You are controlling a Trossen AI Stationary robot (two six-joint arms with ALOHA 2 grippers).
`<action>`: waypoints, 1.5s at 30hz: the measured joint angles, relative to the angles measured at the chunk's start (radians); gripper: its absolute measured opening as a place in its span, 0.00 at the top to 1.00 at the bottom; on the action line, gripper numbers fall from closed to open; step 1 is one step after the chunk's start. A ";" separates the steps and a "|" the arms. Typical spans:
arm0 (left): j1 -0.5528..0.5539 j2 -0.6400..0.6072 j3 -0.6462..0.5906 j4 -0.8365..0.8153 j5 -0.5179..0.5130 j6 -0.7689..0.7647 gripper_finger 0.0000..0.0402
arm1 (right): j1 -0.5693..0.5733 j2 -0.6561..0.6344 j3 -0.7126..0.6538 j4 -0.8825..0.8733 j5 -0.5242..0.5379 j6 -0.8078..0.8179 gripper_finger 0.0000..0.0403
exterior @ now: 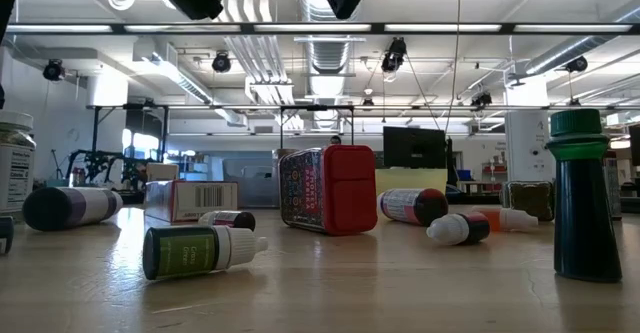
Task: Pick & Place Kitchen Items
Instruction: Put the orange cereal box into the blue bin
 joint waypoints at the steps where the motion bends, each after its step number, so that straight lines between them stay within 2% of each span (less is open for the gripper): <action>1: 0.003 0.000 0.006 -0.001 -0.035 -0.003 0.58 | -0.008 -0.009 0.000 -0.023 0.011 0.000 0.09; 5: 0.021 -0.003 0.043 -0.022 -0.138 -0.006 0.58 | -0.037 -0.031 0.000 -0.089 0.017 -0.003 0.09; 8: 0.041 -0.011 0.093 -0.154 -0.223 -0.032 0.58 | -0.058 -0.039 0.000 -0.109 0.019 -0.021 0.09; 12: 0.078 -0.017 0.197 -0.517 -0.289 -0.188 0.58 | -0.093 -0.044 0.000 -0.126 0.076 -0.030 0.09; 16: 0.127 -0.017 0.334 -0.954 -0.288 -0.440 0.58 | -0.133 -0.045 0.000 -0.189 0.174 -0.071 0.09; 20: 0.192 -0.018 0.490 -1.377 -0.221 -0.736 0.58 | -0.179 -0.046 0.000 -0.297 0.273 -0.133 0.09; 23: 0.257 -0.018 0.596 -1.634 -0.073 -0.927 0.58 | -0.211 -0.046 0.000 -0.390 0.326 -0.191 0.09; 25: 0.304 -0.018 0.647 -1.750 0.034 -1.019 0.58 | -0.233 -0.050 0.000 -0.439 0.337 -0.218 0.09; 27: 0.345 -0.018 0.684 -1.821 0.095 -1.064 0.58 | -0.251 -0.056 0.000 -0.470 0.338 -0.248 0.09; 30: 0.398 -0.018 0.718 -1.891 0.124 -1.085 0.58 | -0.269 -0.063 0.000 -0.509 0.386 -0.303 0.09; 36: 0.484 -0.017 0.733 -1.960 0.252 -1.116 0.58 | -0.276 -0.072 0.000 -0.528 0.651 -0.338 0.09; 41: 0.524 -0.017 0.733 -1.975 0.316 -1.127 0.59 | -0.277 -0.072 0.000 -0.527 0.855 -0.343 0.09; 45: 0.545 0.001 0.769 -2.017 0.392 -1.159 0.61 | -0.276 -0.072 0.000 -0.526 0.930 -0.336 0.09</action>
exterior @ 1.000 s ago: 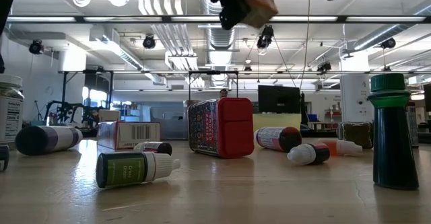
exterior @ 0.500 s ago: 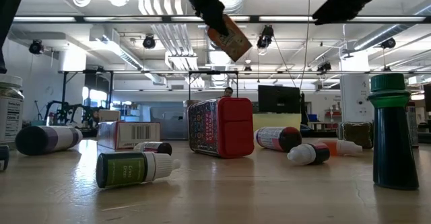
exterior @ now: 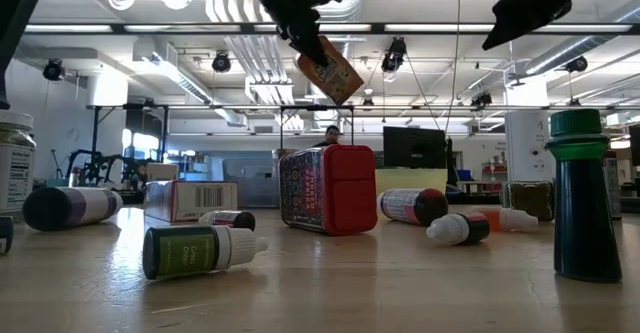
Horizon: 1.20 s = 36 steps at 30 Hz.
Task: Pick & Place Kitchen Items
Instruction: Put the orange cereal box into the blue bin
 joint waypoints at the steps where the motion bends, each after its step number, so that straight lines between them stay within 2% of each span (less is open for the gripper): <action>1: 0.003 0.011 0.021 -0.025 0.008 -0.006 0.62 | 0.000 0.000 0.000 0.000 0.001 0.002 0.09; 8: 0.007 0.168 0.251 -0.241 0.011 -0.037 0.65 | -0.002 -0.001 0.000 -0.054 0.020 -0.045 0.09; 11: 0.009 0.249 0.367 -0.339 0.019 -0.042 0.65 | -0.002 -0.008 0.000 -0.152 -0.047 -0.029 0.09; 15: 0.016 0.353 0.508 -0.427 0.023 -0.040 0.65 | -0.001 -0.011 0.000 -0.264 -0.063 0.014 0.09; 19: 0.035 0.373 0.478 -0.396 0.023 -0.036 0.65 | -0.002 -0.012 0.000 -0.343 -0.062 0.064 0.09; 29: 0.071 0.366 0.447 -0.434 0.021 -0.065 0.65 | -0.001 -0.003 0.000 -0.343 -0.063 0.026 0.09; 36: 0.070 0.366 0.447 -0.434 0.087 -0.031 0.65 | -0.001 -0.003 0.000 -0.342 -0.063 0.029 0.09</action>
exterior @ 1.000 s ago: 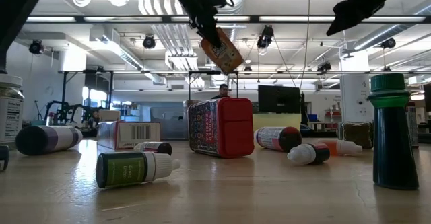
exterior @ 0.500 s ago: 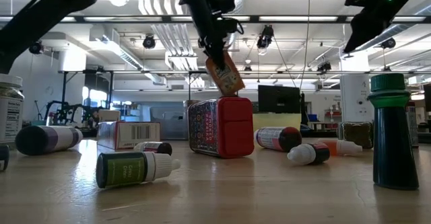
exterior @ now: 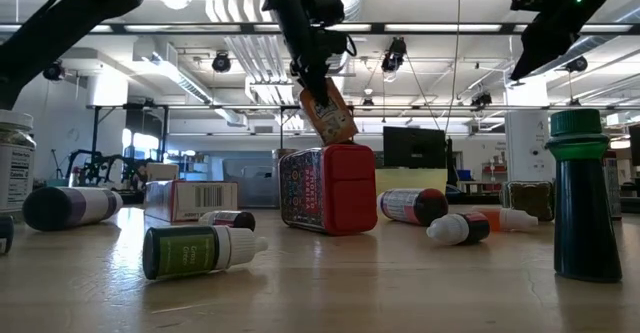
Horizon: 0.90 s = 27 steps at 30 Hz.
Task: Pick & Place Kitchen Items
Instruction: Put the orange cereal box into the blue bin
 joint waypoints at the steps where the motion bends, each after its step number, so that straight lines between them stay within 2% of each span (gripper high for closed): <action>1: 0.000 0.000 0.000 0.000 0.000 0.010 0.65 | 0.000 0.000 0.000 0.000 0.000 -0.001 0.09; 4: 0.000 0.000 0.000 0.005 -0.030 0.016 0.65 | 0.000 0.000 0.000 0.001 0.000 -0.003 0.09; 12: -0.008 0.000 -0.001 0.039 -0.232 -0.011 0.63 | 0.000 0.000 0.000 0.001 0.000 0.000 0.09; 19: -0.023 0.019 -0.027 0.127 -0.275 0.092 0.62 | 0.000 0.000 0.000 0.001 0.000 0.001 0.09; 27: 0.004 0.094 -0.033 0.139 -0.264 0.096 0.60 | 0.000 0.000 0.000 0.001 0.000 0.001 0.09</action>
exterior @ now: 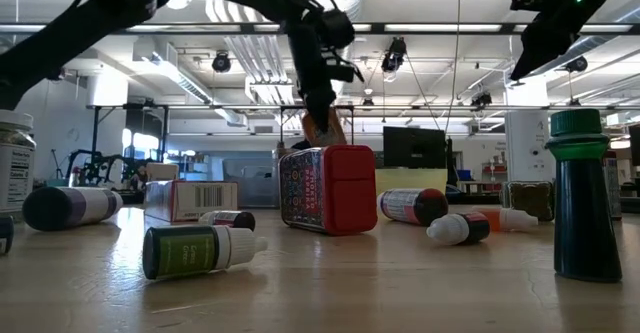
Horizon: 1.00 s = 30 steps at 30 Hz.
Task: Pick & Place Kitchen Items
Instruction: Put the orange cereal box into the blue bin
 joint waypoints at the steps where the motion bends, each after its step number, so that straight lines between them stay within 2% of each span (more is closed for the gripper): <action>1: 0.005 0.009 0.000 -0.002 0.012 -0.001 0.60 | 0.000 0.000 0.000 0.000 0.000 -0.001 0.09; 5: 0.016 0.036 0.000 -0.010 0.085 0.000 0.60 | 0.000 0.000 0.000 0.000 0.000 -0.001 0.09; 8: 0.015 0.046 0.000 -0.018 0.103 0.005 0.60 | 0.000 0.000 0.000 0.000 0.000 -0.002 0.09; 30: 0.014 0.122 -0.001 -0.019 0.124 0.012 0.60 | 0.000 0.000 0.000 0.000 0.000 -0.004 0.09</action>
